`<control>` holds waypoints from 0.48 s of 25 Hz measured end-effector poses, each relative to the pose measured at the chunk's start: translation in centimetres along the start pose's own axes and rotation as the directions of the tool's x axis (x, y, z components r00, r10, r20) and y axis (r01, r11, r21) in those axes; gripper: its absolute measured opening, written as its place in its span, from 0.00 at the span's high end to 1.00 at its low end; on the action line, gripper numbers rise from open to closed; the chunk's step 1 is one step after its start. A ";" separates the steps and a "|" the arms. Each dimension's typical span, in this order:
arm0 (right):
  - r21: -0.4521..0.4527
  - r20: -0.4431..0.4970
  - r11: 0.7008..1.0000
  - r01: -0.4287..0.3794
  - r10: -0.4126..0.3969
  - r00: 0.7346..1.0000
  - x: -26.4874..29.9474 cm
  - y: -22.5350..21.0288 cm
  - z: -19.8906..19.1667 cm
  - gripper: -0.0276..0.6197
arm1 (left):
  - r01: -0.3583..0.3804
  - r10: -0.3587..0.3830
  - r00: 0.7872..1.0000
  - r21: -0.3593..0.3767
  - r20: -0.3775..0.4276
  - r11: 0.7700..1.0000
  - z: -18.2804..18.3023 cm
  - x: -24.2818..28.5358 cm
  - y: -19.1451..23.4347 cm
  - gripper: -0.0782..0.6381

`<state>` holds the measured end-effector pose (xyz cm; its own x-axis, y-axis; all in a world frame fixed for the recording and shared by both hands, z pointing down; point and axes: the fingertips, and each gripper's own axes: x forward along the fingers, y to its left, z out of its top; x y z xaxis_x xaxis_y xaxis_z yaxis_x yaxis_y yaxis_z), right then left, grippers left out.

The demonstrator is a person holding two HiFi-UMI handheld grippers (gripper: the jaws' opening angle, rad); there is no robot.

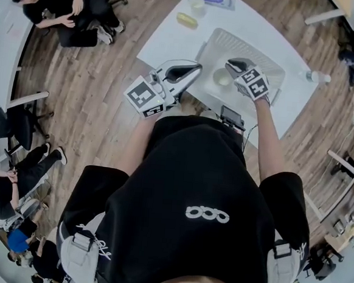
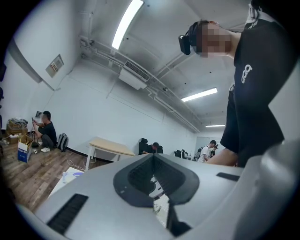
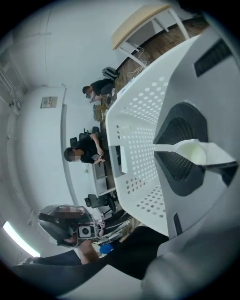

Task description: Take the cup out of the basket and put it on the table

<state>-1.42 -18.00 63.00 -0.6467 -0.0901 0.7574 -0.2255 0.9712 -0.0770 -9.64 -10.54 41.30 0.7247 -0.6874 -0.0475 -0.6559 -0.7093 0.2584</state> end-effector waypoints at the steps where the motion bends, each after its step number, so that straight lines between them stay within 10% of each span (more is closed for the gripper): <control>1: -0.022 -0.031 1.000 -0.010 0.010 0.999 0.7 0.0 -0.6 0.90 | -0.009 0.009 1.000 -0.001 0.003 1.000 0.0 -0.3 0.1 0.88; 12: -0.156 -0.255 0.984 -0.080 0.038 0.966 5.5 -0.6 -5.5 0.90 | -0.077 0.077 0.997 -0.010 0.011 0.997 -0.2 -3.1 0.9 0.88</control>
<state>-0.82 -17.87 70.85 -0.4481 0.0062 0.8940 -0.0561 0.9978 -0.0351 -12.40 -9.00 41.92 0.6698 -0.7416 -0.0382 -0.7074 -0.6529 0.2709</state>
